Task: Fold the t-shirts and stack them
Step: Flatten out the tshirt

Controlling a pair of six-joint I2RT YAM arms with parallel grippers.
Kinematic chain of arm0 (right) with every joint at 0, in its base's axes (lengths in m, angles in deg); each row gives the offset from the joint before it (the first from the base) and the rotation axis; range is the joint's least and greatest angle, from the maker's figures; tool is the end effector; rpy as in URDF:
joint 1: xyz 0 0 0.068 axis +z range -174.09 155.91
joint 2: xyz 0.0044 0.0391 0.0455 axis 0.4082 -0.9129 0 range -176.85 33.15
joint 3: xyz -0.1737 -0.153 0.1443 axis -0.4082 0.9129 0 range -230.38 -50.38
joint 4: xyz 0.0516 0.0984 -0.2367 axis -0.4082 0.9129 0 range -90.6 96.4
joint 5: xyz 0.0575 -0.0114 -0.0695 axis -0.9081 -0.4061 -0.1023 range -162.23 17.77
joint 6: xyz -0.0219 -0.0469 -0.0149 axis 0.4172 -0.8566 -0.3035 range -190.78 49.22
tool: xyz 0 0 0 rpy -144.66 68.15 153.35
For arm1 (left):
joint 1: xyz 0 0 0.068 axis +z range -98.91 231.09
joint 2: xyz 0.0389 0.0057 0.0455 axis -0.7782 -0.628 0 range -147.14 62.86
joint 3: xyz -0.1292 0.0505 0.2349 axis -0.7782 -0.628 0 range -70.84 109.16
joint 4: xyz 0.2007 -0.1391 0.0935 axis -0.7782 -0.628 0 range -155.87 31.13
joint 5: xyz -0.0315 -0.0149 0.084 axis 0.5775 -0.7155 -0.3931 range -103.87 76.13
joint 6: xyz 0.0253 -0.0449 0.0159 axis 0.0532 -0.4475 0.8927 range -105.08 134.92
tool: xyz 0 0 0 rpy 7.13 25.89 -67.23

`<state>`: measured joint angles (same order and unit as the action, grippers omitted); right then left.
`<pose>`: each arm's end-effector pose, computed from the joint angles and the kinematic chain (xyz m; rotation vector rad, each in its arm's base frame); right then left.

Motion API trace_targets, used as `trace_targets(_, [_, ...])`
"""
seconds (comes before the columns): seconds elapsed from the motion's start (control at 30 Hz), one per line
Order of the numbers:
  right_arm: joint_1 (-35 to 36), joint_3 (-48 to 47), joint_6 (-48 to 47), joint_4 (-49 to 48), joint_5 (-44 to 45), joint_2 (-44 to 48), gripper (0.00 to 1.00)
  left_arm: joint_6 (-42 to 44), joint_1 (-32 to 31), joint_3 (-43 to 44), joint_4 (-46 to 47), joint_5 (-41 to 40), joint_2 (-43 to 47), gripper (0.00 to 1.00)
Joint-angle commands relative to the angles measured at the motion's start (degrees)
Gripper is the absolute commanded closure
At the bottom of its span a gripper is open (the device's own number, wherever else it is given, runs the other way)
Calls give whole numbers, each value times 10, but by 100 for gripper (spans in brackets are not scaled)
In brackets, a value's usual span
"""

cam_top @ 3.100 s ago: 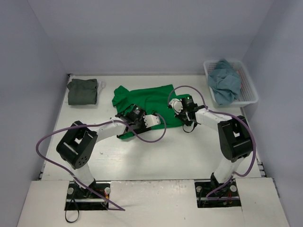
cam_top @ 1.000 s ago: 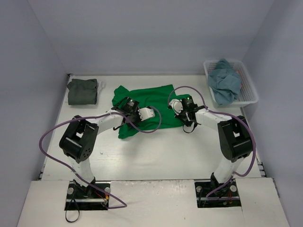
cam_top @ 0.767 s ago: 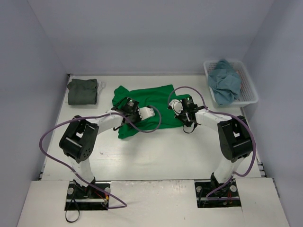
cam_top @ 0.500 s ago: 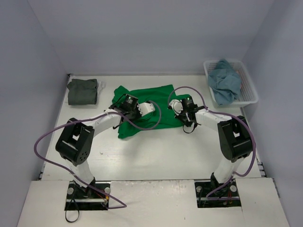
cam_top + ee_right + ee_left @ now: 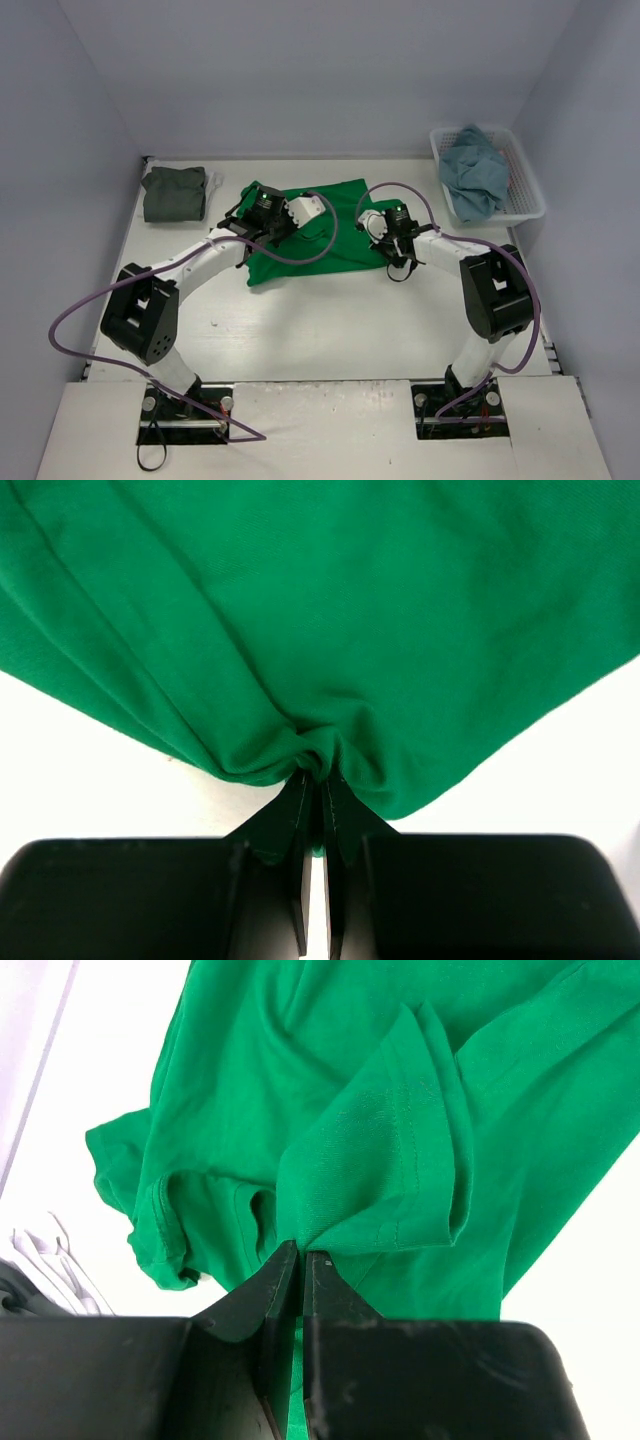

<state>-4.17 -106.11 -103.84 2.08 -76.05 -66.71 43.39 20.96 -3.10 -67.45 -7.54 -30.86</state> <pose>0.3356 0.1241 0.1662 -1.0923 2.1210 -0.0291 0.3213 -0.1911 0.2616 1.1180 1.8633 -0.1366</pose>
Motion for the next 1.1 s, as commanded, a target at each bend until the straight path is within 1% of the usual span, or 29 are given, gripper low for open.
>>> trace_targets(0.0, [-7, 3, -3, -20, 21, 10, 100, -13, 6, 11, 24, -6, 28, 100])
trace_targets(0.03, [-8, 3, -3, -19, 22, 7, 96, -14, 5, 11, 23, -7, 27, 100])
trace_targets(0.07, [-7, 3, -3, -17, 22, 4, 88, -14, 5, 12, 22, -7, 26, 100])
trace_targets(0.13, [-8, 3, -3, -14, 23, -2, 83, -14, 5, 12, 20, -11, 20, 100])
trace_targets(0.17, [-8, 5, -3, -13, 24, 0, 77, -13, 6, 12, 20, -15, 19, 100])
trace_targets(0.23, [-12, 9, -4, -12, 24, 7, 68, -9, 6, 10, 21, -21, 17, 100])
trace_targets(0.33, [-19, 10, -4, -9, 26, 19, 63, 1, 8, 5, 30, -41, 17, 100])
trace_targets(0.47, [-22, 8, -3, -8, 28, 12, 63, -7, 31, 5, 35, -47, 22, 100])
trace_targets(0.57, [-22, 6, -4, -6, 31, 1, 66, -10, 45, 1, 39, -54, 27, 100])
trace_targets(0.77, [-22, 3, -3, -1, 35, -7, 67, -20, 67, -2, 44, -58, 32, 100])
trace_targets(0.8, [-22, 2, -4, -1, 35, -10, 75, -24, 74, -1, 44, -58, 33, 100])
trace_targets(0.87, [-22, 1, -3, -2, 36, -15, 85, -26, 77, 0, 39, -52, 34, 100])
trace_targets(0.9, [-22, -1, -3, -2, 36, -17, 85, -26, 77, -2, 41, -53, 34, 100])
trace_targets(0.97, [-22, -3, -3, -2, 52, -21, 73, -25, 78, -2, 41, -53, 34, 100])
trace_targets(1.03, [-22, -5, 2, -2, 57, -22, 69, -25, 78, -5, 43, -52, 33, 100])
trace_targets(1.07, [-22, -6, 3, -3, 58, -22, 64, -25, 79, -7, 44, -52, 34, 100])
